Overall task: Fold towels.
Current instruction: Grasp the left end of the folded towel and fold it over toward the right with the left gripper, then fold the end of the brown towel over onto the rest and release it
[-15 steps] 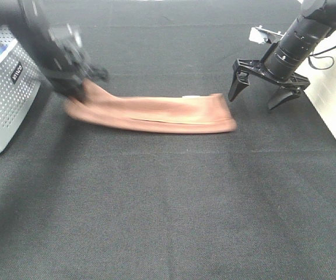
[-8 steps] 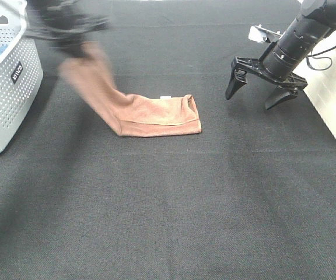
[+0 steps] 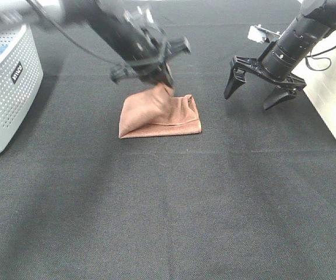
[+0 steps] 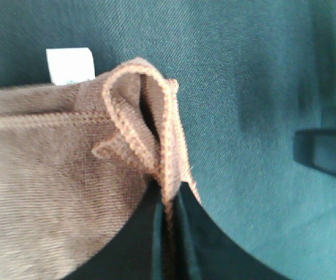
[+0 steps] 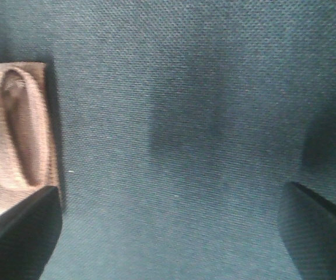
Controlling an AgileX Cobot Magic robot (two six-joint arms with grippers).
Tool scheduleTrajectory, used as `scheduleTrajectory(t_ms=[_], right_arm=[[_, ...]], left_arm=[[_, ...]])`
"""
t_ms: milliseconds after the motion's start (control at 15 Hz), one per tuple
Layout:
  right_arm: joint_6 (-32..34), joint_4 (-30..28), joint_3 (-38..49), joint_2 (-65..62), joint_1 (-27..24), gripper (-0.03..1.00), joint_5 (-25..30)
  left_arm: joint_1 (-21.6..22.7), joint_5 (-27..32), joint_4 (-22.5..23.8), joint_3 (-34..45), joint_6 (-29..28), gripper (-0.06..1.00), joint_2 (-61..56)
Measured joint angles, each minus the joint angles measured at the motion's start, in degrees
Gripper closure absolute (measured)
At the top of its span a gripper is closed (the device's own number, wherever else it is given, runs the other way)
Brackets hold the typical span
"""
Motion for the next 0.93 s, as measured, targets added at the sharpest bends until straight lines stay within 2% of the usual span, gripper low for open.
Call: scheduleTrajectory(t_ms=[200, 267, 333, 400, 467, 533, 600, 800, 867, 933], right_arm=[[0.0, 2.5, 0.0, 0.0, 0.0, 0.03, 0.0], [0.0, 3.1, 0.0, 0.0, 0.0, 0.03, 0.0], [0.0, 3.4, 0.0, 0.0, 0.0, 0.03, 0.0], [0.0, 3.4, 0.0, 0.0, 0.0, 0.03, 0.1], [0.0, 3.4, 0.0, 0.0, 0.0, 0.03, 0.1], [0.0, 3.4, 0.0, 0.0, 0.0, 0.03, 0.4], [-0.1, 3.4, 0.0, 0.0, 0.0, 0.03, 0.6], [-2.9, 7.2, 0.0, 0.0, 0.0, 0.03, 2.1], [-5.5, 10.5, 0.0, 0.0, 0.2, 0.03, 3.0], [-10.4, 16.7, 0.0, 0.0, 1.0, 0.03, 4.3]], left_arm=[[-0.8, -2.3, -1.7, 0.0, -0.6, 0.89, 1.0], [-1.1, -2.9, -2.0, 0.0, -0.7, 0.83, 1.2], [-1.3, -3.3, -3.0, 0.0, -0.7, 0.72, 1.3], [-1.4, -3.7, -5.0, 0.0, -0.7, 0.5, 1.4], [-1.4, -3.7, -5.0, 0.0, -0.7, 0.5, 1.4], [-1.5, -4.2, -6.2, 0.0, -0.6, 0.36, 1.4], [-1.5, -4.6, -6.3, 0.0, 0.1, 0.27, 1.4], [-0.2, -4.6, -2.8, -0.1, 5.1, 0.21, -1.3], [1.1, -4.6, -1.1, -0.1, 6.2, 0.2, -3.4], [3.7, -4.5, 1.8, -0.2, 6.9, 0.2, -6.7]])
